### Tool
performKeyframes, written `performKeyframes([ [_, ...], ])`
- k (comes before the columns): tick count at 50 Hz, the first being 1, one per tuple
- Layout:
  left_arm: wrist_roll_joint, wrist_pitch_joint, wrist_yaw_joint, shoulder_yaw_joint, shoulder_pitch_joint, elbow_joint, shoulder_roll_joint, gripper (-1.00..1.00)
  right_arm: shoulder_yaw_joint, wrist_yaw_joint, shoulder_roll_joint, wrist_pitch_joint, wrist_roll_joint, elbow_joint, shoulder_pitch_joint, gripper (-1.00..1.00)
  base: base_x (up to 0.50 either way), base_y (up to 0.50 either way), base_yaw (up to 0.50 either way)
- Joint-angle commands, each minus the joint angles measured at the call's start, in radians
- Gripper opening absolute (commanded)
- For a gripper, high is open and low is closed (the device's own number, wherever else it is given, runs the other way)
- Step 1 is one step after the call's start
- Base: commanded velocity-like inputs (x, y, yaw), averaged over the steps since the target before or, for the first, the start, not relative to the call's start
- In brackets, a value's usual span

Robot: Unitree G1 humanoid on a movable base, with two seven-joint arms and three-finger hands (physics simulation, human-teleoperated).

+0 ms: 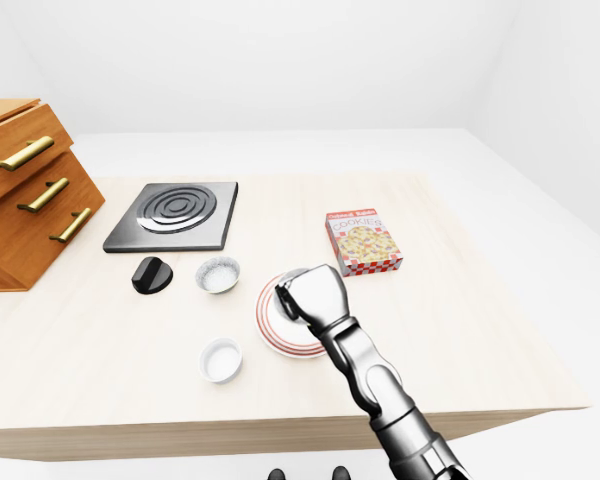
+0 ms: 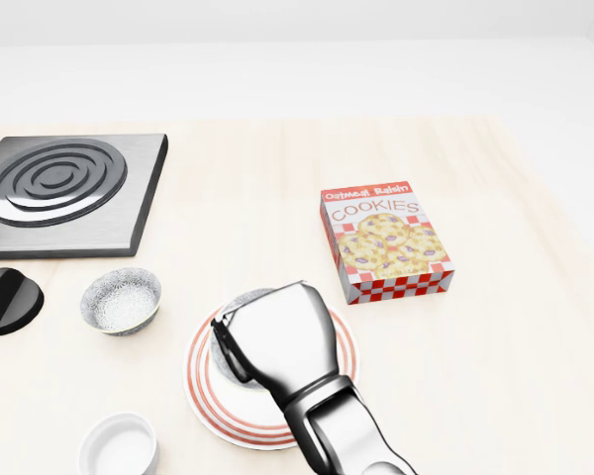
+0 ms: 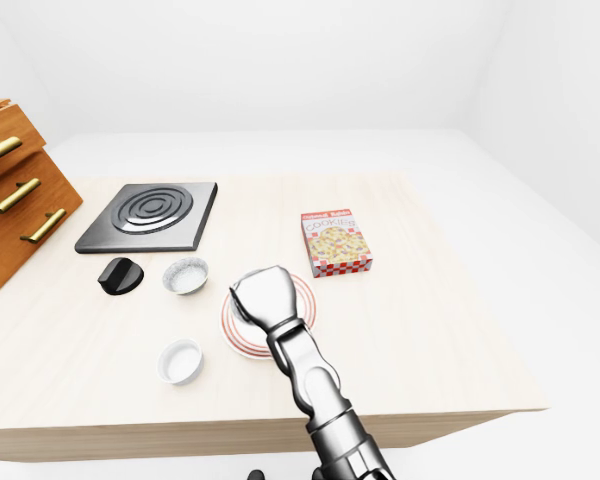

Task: Pick the akita bowl next to the plate and place it on the plate.

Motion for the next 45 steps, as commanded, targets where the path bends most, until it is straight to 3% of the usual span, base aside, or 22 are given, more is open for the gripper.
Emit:
performKeyframes([
  [1, -0.001, 0.0, 0.002, -0.002, 0.001, -0.002, -0.001, 1.0, 0.004, -0.034, 0.005, 0.0, -0.029, 0.011, -0.006, -1.0, 0.0, 0.0, 0.0],
  [28, 0.0, 0.0, -0.008, -0.008, 0.001, 0.032, 0.004, 1.0, -0.017, -0.097, 0.02, 0.0, -0.077, 0.176, -0.095, -1.0, 0.0, 0.0, 0.0],
  [45, -0.008, 0.0, -0.003, -0.008, 0.004, 0.029, 0.003, 1.0, -0.017, -0.116, 0.012, 0.0, -0.093, 0.21, -0.086, -1.0, 0.0, 0.0, 0.0],
])
